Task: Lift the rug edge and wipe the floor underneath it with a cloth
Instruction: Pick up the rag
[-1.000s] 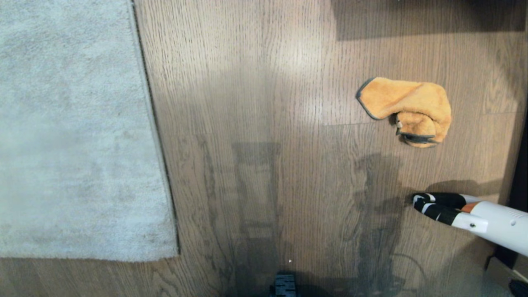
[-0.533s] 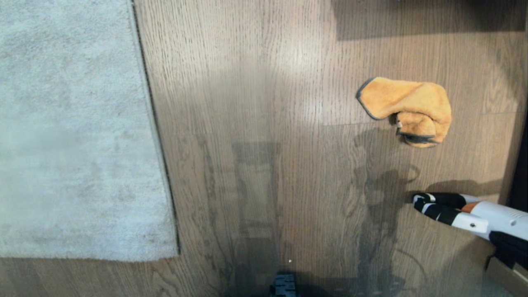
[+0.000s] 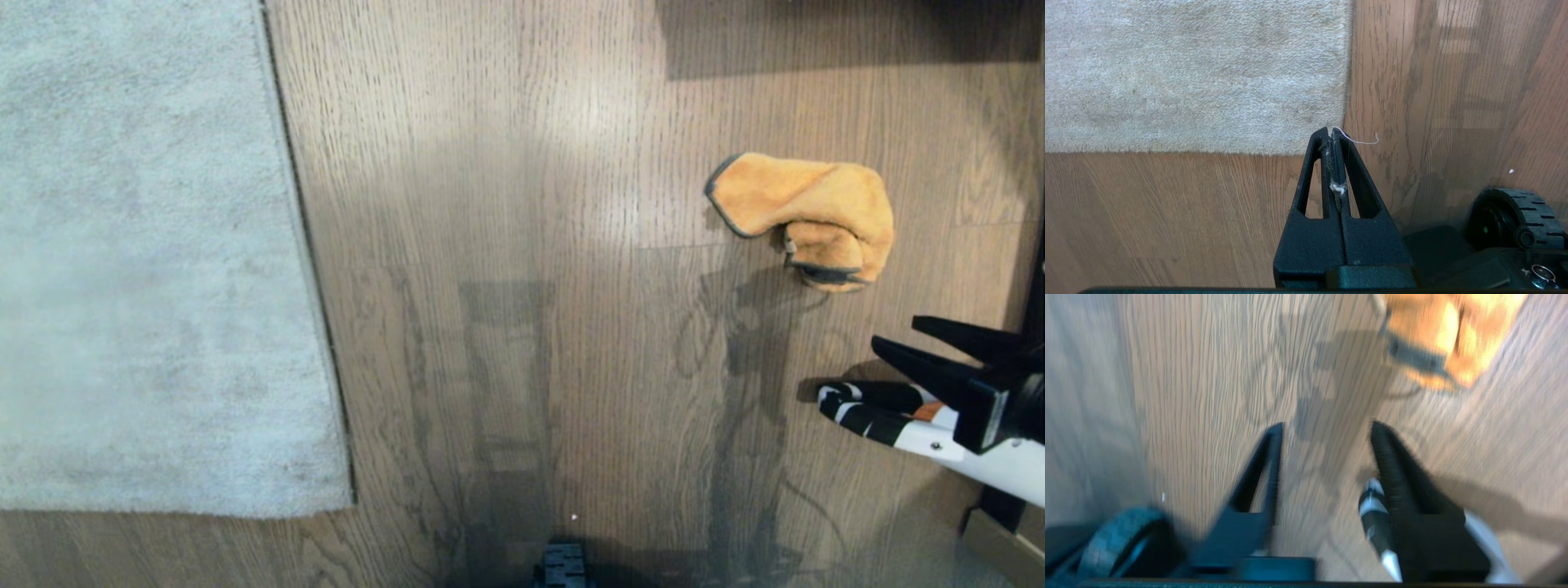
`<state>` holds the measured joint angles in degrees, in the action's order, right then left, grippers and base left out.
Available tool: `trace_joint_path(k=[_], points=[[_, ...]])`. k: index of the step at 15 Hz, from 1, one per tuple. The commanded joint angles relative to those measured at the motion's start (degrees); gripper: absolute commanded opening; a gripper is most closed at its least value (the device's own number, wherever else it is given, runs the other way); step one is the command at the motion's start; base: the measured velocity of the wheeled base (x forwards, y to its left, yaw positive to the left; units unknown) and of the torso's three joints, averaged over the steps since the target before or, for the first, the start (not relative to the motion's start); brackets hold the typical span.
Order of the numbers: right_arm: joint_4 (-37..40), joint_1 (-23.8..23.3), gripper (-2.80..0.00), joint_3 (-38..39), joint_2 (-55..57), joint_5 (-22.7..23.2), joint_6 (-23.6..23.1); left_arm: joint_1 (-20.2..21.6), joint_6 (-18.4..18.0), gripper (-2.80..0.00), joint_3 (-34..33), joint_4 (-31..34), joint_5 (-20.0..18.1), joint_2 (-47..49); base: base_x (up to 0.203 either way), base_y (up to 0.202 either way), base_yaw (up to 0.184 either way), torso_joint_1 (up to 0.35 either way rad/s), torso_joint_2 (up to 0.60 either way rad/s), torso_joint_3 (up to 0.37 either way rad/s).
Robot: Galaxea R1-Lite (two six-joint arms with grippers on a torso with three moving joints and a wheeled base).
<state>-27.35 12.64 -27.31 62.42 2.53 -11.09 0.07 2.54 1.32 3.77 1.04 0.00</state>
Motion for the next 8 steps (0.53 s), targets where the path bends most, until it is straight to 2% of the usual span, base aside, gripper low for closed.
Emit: trace_joint_path(k=[1, 8], points=[[-3.12, 0.05, 0.00, -1.95, 4.38, 0.02, 0.06, 0.01, 0.01, -2.80, 0.00, 0.01, 0.02, 0.00, 0.000, 0.000, 0.000, 0.000, 0.00, 0.000], [-13.78, 0.19, 0.00, -2.65, 10.88, -0.06, -0.63, 0.01, 0.01, -2.80, 0.00, 0.01, 0.11, 0.00, 0.000, 0.000, 0.000, 0.000, 0.00, 0.000]])
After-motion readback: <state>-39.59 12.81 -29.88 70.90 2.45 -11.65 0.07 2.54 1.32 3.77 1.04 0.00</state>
